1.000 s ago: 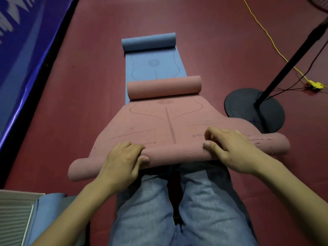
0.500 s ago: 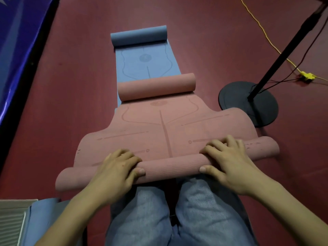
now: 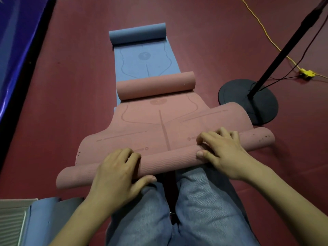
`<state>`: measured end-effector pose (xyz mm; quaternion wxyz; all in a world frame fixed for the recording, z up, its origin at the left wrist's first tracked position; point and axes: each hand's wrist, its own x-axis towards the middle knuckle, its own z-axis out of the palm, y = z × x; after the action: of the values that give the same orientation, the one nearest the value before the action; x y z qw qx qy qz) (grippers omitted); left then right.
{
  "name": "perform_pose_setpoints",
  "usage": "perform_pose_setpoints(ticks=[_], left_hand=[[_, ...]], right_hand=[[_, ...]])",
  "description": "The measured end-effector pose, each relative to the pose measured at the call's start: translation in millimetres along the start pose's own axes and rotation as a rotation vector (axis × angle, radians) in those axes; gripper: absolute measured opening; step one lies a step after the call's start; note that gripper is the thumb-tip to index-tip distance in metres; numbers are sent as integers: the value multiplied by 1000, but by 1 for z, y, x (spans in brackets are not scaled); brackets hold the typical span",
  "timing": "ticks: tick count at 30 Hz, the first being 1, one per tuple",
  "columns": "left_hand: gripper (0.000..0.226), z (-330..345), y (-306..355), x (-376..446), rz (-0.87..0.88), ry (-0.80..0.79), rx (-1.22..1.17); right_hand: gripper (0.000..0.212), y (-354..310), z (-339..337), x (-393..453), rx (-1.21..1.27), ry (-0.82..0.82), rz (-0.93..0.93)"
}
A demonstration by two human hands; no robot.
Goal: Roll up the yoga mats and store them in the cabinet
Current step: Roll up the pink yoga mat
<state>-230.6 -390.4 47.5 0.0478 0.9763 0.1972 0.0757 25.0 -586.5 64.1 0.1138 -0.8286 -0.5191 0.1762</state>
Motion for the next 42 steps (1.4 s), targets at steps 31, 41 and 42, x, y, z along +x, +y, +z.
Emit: perform_pose_setpoints(ticks=[31,41,42], left_hand=[[56,-20,-20,4,41,-357,-384],[65,-8,-6,7,-141,-395,-295],[66,-10,-7,9,-155,-406,-287]], right_hand=[[49,-13,-12,-35,-27,-110,-82],[38,-9,23,-40,-173,182,-86],[39,-7,22,-40,-183,160,-111]])
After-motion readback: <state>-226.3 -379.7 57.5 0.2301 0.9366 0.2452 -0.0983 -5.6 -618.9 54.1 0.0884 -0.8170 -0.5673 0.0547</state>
